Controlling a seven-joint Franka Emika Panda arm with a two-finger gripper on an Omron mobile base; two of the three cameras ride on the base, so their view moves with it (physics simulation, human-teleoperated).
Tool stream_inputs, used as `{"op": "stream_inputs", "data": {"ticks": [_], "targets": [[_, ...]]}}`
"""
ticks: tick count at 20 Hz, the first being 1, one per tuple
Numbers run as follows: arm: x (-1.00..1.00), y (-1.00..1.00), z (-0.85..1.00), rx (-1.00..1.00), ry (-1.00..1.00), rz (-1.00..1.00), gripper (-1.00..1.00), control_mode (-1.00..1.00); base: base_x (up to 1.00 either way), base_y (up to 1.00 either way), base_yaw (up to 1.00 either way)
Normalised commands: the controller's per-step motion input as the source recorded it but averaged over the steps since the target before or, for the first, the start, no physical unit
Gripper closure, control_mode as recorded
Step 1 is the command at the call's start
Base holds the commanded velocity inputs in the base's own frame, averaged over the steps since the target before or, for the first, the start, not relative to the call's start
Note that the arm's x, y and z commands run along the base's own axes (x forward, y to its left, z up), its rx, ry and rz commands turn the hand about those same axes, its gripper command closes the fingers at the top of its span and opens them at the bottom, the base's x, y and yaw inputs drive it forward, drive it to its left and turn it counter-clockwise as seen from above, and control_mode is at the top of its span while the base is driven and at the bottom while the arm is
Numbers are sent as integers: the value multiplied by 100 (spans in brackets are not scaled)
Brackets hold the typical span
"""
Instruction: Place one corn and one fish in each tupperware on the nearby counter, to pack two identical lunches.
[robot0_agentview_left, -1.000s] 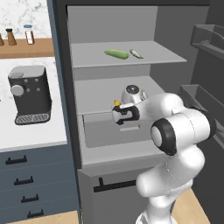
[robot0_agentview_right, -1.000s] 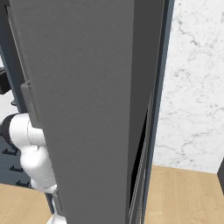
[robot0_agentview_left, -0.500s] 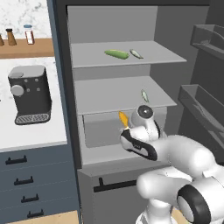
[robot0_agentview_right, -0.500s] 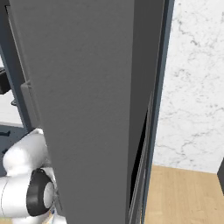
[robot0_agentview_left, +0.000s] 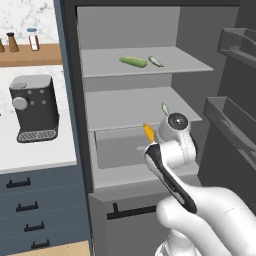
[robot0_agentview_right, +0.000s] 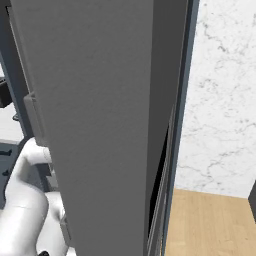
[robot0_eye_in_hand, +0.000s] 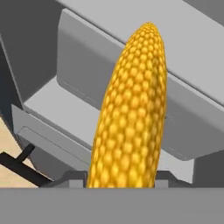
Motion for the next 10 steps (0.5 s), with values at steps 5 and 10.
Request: {"op": "stream_inputs", "data": {"ticks": [5,10], "targets": [[-80,0,71,0,11,-3,100,-100,0,0,0],[-94,23,21,-1,-1,0,100,-100,0,0,0]]}}
